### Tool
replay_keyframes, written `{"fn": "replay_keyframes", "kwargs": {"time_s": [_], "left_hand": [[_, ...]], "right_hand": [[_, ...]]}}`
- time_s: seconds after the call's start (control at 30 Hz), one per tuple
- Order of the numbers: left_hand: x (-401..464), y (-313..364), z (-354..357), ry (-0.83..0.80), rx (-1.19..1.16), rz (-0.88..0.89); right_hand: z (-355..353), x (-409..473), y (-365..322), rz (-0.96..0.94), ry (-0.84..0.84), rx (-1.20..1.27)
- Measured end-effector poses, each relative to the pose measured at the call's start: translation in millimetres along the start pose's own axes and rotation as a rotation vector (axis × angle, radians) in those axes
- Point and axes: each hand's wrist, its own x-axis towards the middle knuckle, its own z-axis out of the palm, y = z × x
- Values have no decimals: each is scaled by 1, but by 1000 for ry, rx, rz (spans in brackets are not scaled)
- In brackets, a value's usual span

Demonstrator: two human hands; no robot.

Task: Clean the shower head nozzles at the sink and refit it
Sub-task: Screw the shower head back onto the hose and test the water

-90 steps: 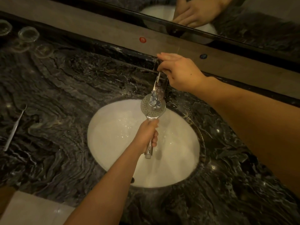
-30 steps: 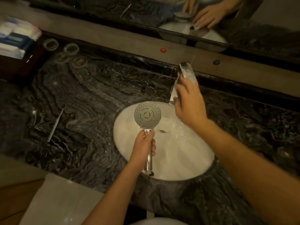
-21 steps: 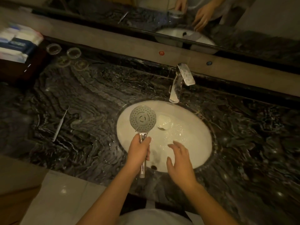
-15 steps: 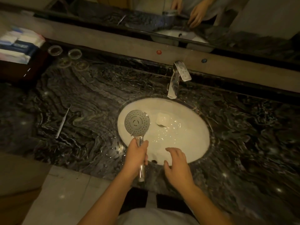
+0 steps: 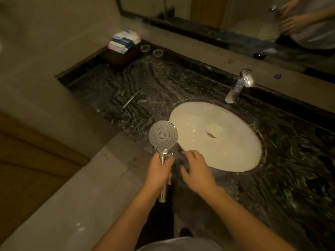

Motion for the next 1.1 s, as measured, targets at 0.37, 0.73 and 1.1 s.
{"fn": "replay_keyframes", "kwargs": {"time_s": [0.37, 0.73, 1.1], "left_hand": [[-156, -83, -80, 400, -153, -102], [-336, -174, -164, 754, -414, -97], [-594, -301, -222, 1204, -692, -51]], "right_hand": [[41, -84, -91, -374, -234, -78], [123, -228, -204, -745, -449, -71], [220, -469, -310, -1154, -682, -81]]}}
